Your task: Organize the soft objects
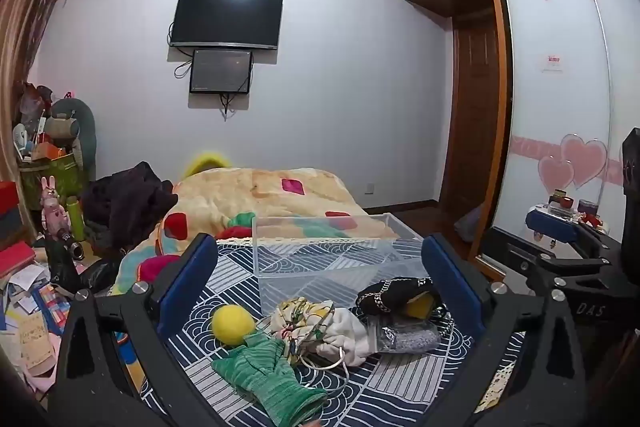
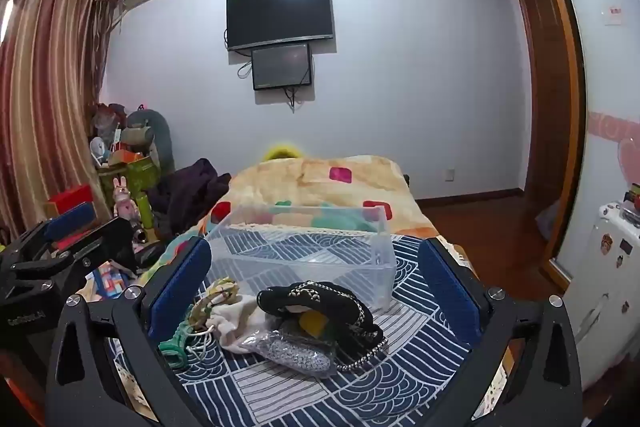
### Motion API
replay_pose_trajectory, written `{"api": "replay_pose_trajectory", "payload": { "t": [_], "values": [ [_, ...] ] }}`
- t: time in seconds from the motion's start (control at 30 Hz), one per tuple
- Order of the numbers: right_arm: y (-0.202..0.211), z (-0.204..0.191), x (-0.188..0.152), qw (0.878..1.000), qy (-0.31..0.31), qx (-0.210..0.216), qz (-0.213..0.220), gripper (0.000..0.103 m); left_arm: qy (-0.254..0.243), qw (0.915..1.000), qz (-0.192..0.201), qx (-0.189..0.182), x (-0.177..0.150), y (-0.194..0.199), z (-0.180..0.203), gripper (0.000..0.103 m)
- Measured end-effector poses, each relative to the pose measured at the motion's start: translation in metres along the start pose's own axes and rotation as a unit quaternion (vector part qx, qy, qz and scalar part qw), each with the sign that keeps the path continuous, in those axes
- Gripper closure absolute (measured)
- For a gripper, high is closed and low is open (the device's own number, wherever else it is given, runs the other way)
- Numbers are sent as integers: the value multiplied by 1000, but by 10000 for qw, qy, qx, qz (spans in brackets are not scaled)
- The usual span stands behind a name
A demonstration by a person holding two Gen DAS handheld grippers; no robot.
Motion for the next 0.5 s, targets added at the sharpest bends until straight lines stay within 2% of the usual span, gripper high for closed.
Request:
{"api": "replay_pose_trajectory", "payload": {
  "t": [0.5],
  "values": [
    [-2,0,-2,10000,-13,55,10,0,-58,10000,32,-5,2,2,1,0]
  ]
}}
Point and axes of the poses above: each gripper's, at about its wrist camera, not at the fingertips, and y roughly against the way its jaws point, z to its right, x to its top, the point moved 10 cm from there along -y, roughly the way its jaws point, and after that the axes turned 10 degrees about x, right-handed, at the moved point
